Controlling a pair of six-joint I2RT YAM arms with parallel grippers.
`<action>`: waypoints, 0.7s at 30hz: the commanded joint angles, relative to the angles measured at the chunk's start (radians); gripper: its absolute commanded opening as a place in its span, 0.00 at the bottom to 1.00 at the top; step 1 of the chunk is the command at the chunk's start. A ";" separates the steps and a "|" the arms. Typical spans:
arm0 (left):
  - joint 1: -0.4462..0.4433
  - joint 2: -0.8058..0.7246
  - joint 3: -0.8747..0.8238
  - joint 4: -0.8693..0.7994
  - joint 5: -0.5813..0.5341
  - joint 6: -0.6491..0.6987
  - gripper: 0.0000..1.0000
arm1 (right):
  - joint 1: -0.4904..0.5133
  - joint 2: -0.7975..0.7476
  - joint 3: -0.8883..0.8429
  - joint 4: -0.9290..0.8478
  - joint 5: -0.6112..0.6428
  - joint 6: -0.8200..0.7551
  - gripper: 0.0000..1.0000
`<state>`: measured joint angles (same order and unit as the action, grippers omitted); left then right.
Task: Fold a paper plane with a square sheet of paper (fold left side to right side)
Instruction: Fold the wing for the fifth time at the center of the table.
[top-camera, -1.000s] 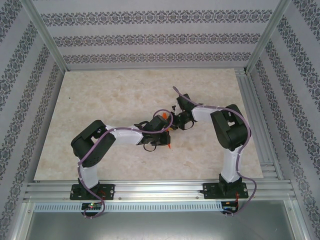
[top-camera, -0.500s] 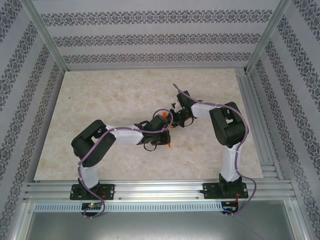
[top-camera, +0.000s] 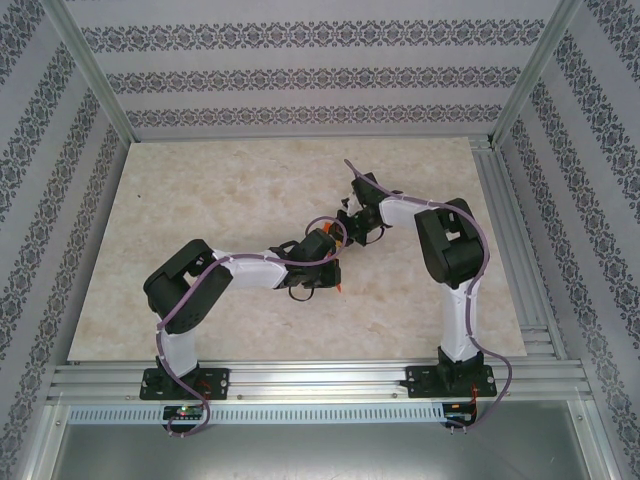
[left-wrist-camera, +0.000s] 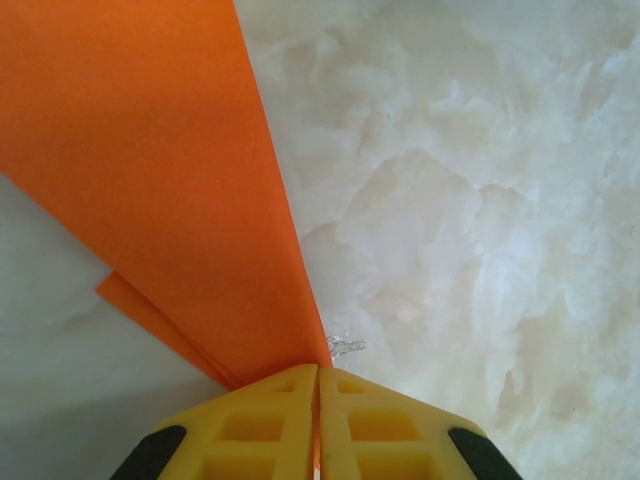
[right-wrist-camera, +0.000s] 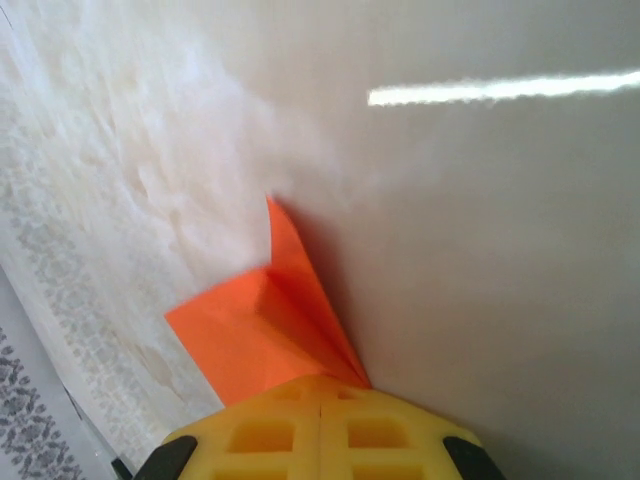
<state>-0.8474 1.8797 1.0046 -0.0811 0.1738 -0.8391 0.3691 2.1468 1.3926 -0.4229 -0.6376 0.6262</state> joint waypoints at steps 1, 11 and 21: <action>-0.047 0.053 -0.049 -0.191 0.092 0.020 0.11 | -0.063 0.054 0.077 0.142 0.166 -0.031 0.00; -0.047 0.041 -0.056 -0.185 0.092 0.015 0.11 | -0.078 0.080 0.120 0.128 0.162 -0.042 0.02; -0.034 -0.053 0.007 -0.207 0.123 0.027 0.19 | -0.112 -0.106 0.031 0.122 0.197 -0.086 0.12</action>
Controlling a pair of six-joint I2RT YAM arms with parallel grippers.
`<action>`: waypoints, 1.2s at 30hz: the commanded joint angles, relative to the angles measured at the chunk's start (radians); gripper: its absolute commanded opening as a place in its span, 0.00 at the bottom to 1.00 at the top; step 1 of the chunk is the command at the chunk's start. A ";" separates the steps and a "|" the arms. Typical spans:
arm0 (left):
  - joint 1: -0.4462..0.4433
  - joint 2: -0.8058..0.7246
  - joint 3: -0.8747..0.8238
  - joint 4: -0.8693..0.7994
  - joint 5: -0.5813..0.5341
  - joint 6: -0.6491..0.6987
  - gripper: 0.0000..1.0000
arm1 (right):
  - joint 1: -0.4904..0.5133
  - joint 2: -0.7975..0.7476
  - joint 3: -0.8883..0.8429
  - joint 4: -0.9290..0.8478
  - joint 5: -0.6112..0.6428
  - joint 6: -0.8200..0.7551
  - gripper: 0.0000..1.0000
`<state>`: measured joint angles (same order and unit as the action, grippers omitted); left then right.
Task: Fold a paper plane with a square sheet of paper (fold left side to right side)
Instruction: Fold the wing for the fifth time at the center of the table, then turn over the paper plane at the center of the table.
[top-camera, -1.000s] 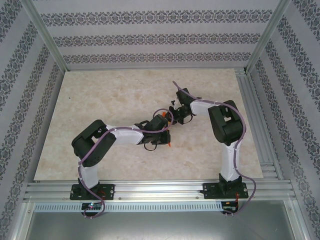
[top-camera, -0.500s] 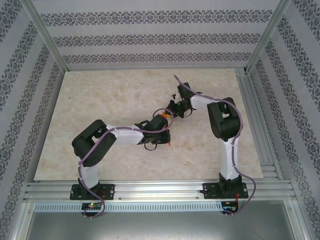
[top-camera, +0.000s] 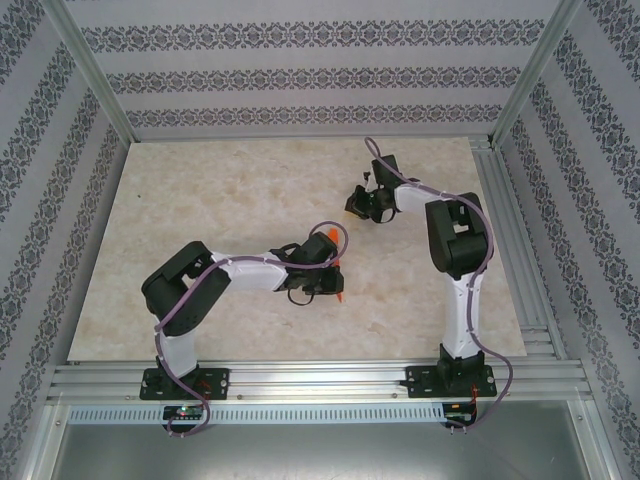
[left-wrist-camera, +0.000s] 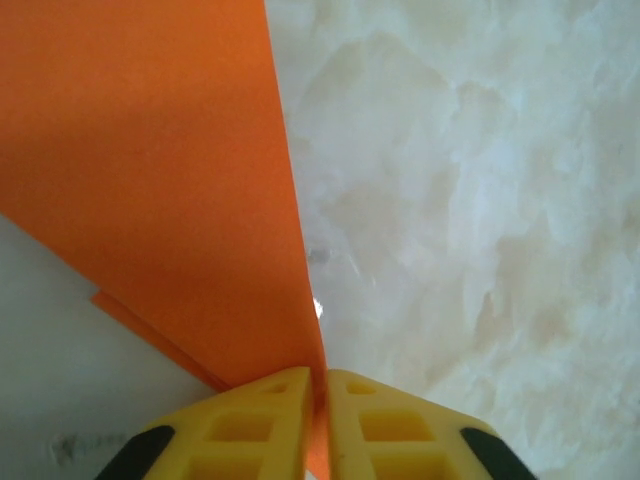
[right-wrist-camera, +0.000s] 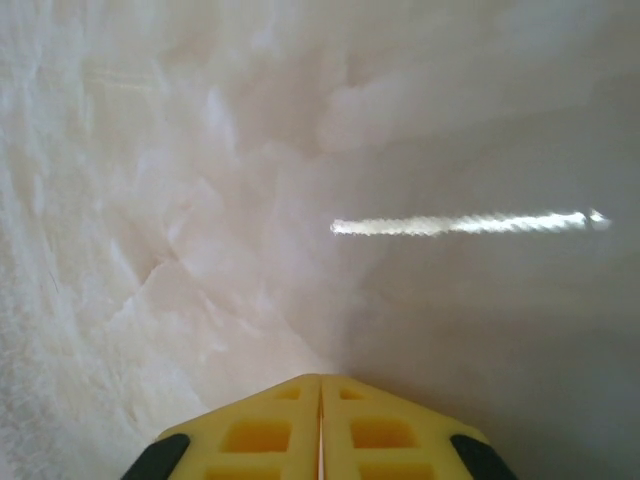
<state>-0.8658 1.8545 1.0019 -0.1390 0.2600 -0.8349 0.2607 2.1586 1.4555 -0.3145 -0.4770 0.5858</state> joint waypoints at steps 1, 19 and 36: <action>-0.009 -0.047 0.031 -0.159 0.044 0.030 0.22 | -0.006 -0.159 -0.061 0.004 0.055 -0.059 0.14; 0.291 -0.608 -0.081 -0.462 -0.272 0.018 0.60 | 0.329 -0.700 -0.401 -0.314 0.598 -0.088 0.38; 0.402 -1.019 -0.444 -0.475 -0.371 -0.095 0.71 | 0.663 -0.196 0.051 -0.546 0.764 -0.038 0.42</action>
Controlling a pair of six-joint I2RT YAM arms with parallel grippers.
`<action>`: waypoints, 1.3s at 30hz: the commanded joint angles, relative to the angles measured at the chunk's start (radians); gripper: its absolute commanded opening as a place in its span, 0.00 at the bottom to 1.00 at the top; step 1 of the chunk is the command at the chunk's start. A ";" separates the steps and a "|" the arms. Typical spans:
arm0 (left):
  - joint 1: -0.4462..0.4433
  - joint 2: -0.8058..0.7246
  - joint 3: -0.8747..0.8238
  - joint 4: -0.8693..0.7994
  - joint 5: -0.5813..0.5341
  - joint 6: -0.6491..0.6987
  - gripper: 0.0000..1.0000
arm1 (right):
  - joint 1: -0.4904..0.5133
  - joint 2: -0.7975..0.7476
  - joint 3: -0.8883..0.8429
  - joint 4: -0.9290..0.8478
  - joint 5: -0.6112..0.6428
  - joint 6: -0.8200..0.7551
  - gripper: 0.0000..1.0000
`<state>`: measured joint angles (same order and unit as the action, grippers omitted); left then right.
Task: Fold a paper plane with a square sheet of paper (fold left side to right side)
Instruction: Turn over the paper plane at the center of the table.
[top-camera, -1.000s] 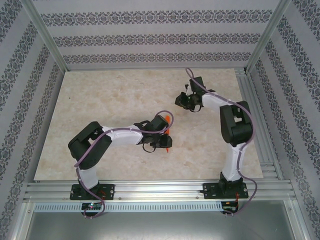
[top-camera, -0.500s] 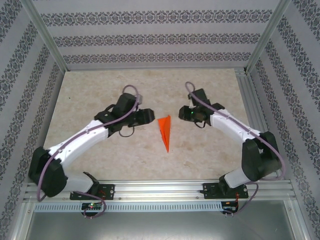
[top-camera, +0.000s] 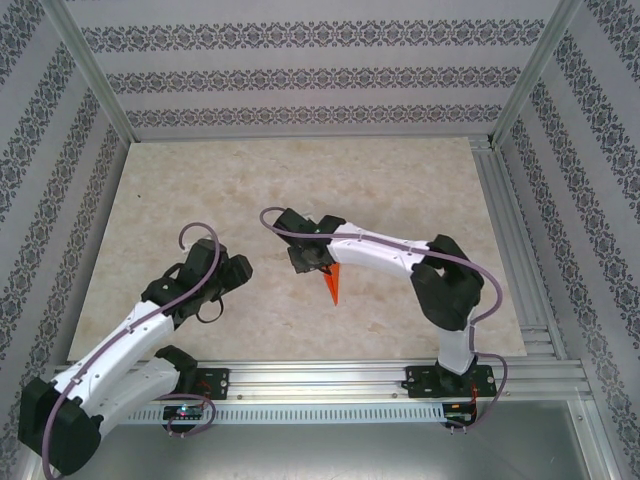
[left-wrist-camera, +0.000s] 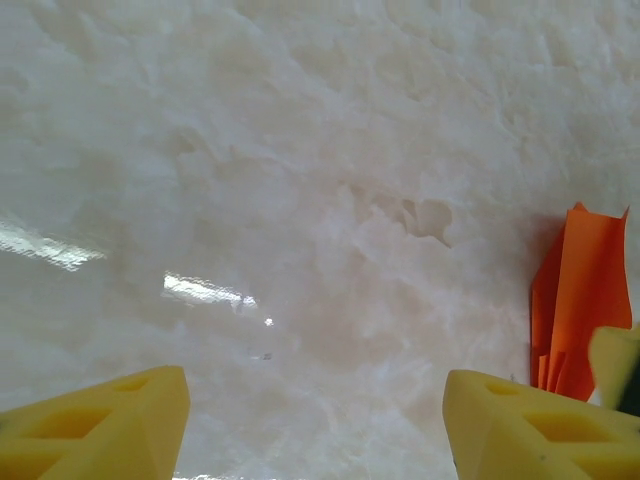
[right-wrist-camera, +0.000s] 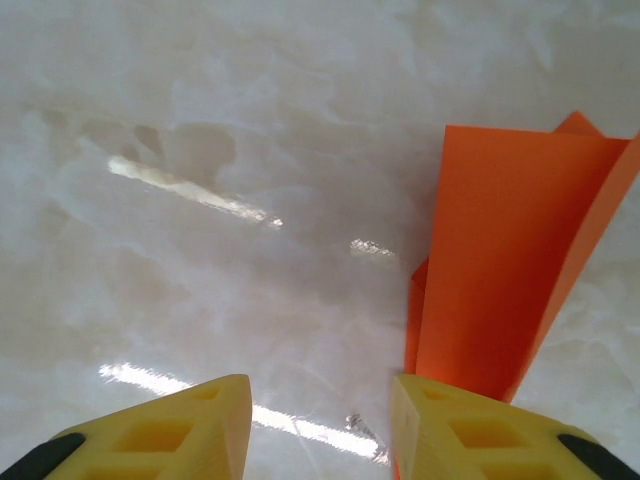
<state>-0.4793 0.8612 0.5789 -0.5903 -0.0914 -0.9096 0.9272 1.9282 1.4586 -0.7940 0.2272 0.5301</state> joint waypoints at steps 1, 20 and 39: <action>0.017 -0.033 -0.026 -0.023 -0.020 -0.020 0.71 | -0.004 0.049 0.055 -0.075 0.070 0.017 0.42; 0.027 -0.021 -0.057 0.025 0.004 -0.010 0.74 | -0.028 0.107 0.012 -0.175 0.097 0.022 0.47; 0.028 -0.020 -0.068 0.031 0.010 -0.006 0.75 | -0.011 0.158 0.030 -0.205 0.102 0.015 0.47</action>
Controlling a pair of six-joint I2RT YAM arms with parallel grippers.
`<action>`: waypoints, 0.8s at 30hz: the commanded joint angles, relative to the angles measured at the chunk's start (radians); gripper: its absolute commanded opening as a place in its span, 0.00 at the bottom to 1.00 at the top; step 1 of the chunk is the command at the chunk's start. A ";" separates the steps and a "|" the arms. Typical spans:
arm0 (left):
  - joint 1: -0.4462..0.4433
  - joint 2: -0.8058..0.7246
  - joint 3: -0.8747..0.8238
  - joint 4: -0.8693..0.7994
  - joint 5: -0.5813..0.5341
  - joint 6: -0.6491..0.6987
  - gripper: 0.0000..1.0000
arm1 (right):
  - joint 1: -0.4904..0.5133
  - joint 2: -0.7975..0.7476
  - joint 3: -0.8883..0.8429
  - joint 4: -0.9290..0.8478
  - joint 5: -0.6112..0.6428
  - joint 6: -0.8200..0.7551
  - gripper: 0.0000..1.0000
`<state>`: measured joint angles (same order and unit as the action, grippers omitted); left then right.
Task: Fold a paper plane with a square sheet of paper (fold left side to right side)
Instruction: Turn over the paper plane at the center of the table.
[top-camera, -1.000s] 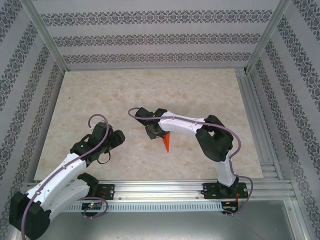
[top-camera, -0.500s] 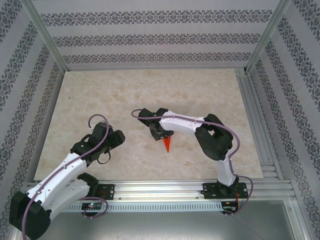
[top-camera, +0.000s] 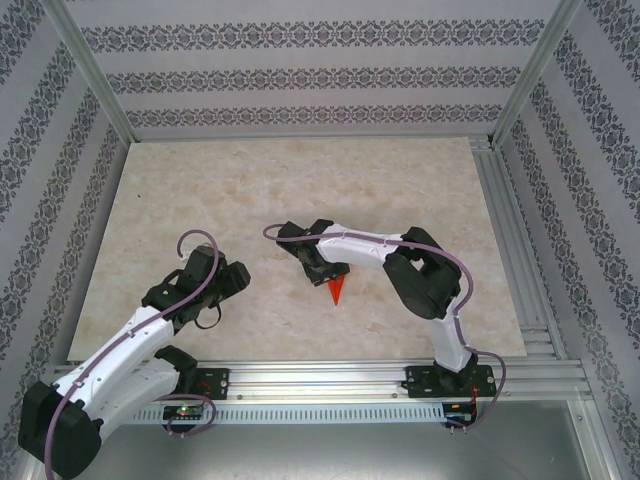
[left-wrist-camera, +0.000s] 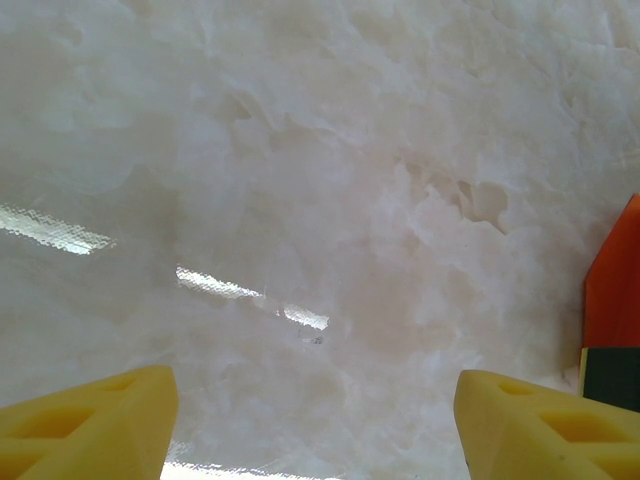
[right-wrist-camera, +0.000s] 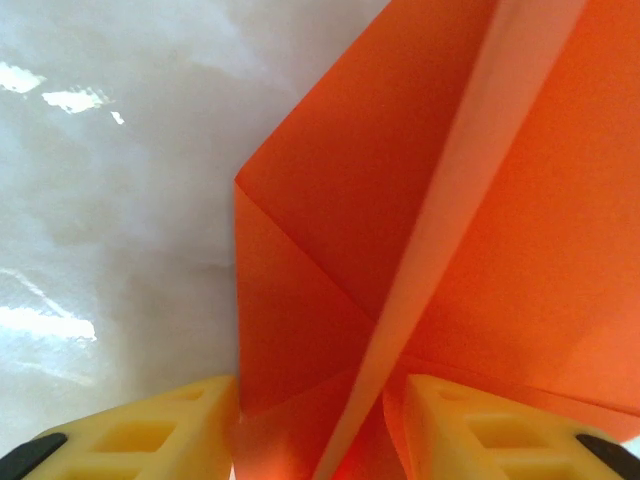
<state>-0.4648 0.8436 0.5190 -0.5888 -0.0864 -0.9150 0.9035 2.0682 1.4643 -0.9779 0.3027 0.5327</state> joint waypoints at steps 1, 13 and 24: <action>0.014 -0.002 -0.009 0.030 0.005 -0.001 0.74 | 0.014 0.020 0.026 -0.024 0.028 0.011 0.47; 0.014 -0.002 -0.008 0.028 0.006 -0.001 0.75 | 0.009 -0.041 -0.001 -0.042 0.050 0.015 0.38; 0.013 -0.002 -0.005 0.024 0.005 0.001 0.75 | -0.011 -0.096 -0.060 -0.007 0.020 0.013 0.27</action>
<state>-0.4648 0.8436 0.5186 -0.5888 -0.0845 -0.9150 0.9070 2.0102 1.4212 -0.9981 0.3199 0.5327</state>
